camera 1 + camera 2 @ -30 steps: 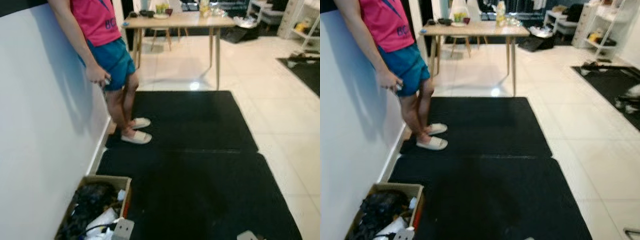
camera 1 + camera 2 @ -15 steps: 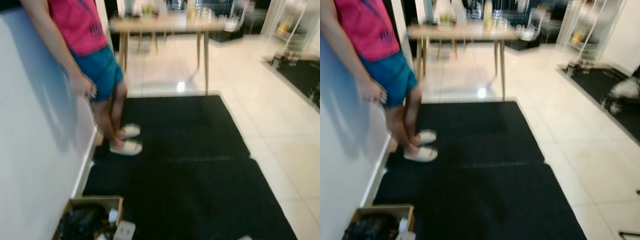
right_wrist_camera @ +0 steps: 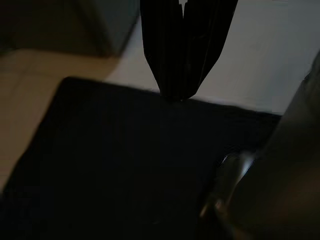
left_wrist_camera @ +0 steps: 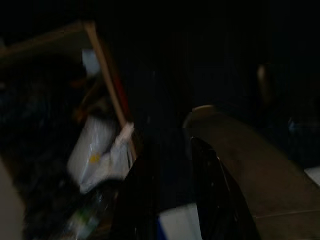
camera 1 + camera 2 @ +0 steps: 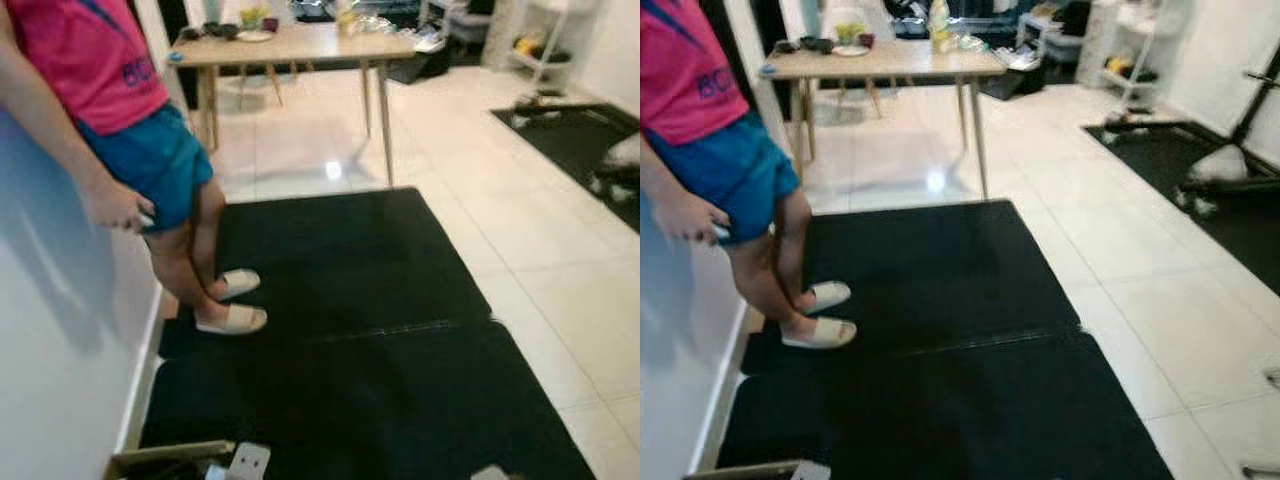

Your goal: Restocking fridge

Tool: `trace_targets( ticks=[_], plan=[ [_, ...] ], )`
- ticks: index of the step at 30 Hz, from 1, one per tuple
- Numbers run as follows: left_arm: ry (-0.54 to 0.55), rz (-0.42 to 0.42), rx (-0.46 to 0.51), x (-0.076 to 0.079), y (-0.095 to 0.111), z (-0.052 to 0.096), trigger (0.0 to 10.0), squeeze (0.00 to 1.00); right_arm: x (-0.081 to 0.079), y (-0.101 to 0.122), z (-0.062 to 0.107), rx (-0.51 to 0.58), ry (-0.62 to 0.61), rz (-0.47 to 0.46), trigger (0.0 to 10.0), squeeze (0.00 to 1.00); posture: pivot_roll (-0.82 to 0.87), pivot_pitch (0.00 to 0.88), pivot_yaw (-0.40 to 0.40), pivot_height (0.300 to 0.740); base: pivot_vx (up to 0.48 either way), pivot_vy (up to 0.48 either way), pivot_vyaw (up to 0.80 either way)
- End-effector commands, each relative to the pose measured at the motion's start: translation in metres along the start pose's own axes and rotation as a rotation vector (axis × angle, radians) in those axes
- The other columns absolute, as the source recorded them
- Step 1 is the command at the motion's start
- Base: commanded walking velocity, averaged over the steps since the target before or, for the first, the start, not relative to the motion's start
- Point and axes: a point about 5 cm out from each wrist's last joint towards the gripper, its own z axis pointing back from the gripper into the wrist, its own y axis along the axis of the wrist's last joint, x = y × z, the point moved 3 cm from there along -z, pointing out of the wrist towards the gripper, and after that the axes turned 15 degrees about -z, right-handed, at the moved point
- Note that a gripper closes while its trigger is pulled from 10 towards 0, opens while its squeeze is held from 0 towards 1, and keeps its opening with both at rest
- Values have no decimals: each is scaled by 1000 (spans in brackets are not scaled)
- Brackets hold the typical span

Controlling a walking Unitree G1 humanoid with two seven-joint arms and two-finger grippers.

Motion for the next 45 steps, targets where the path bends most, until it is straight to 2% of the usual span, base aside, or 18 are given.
trace_targets(
  ticks=[1,9,21,33,45],
  plan=[
    [-30,-1,-59,9,-17,2,10000,0,-5,-4,-1,-10,11,4,10000,0,0,0,-34,740,285,0,0],
    [-30,-2,-60,9,-17,2,10000,0,-7,-5,-1,-22,35,24,10000,0,-1,0,-33,740,284,0,0],
    [-30,-3,-60,10,-17,2,10000,0,-2,-5,-1,-19,-14,26,10000,0,1,0,-34,740,285,0,0],
    [-30,-4,-59,9,-17,2,10000,0,-2,-6,-1,-29,-10,24,10000,0,0,0,-33,740,285,0,-800],
    [-30,-6,-59,9,-17,2,10000,0,-2,-5,-1,-17,-16,16,10000,0,1,0,-34,740,285,0,0]
  ],
)
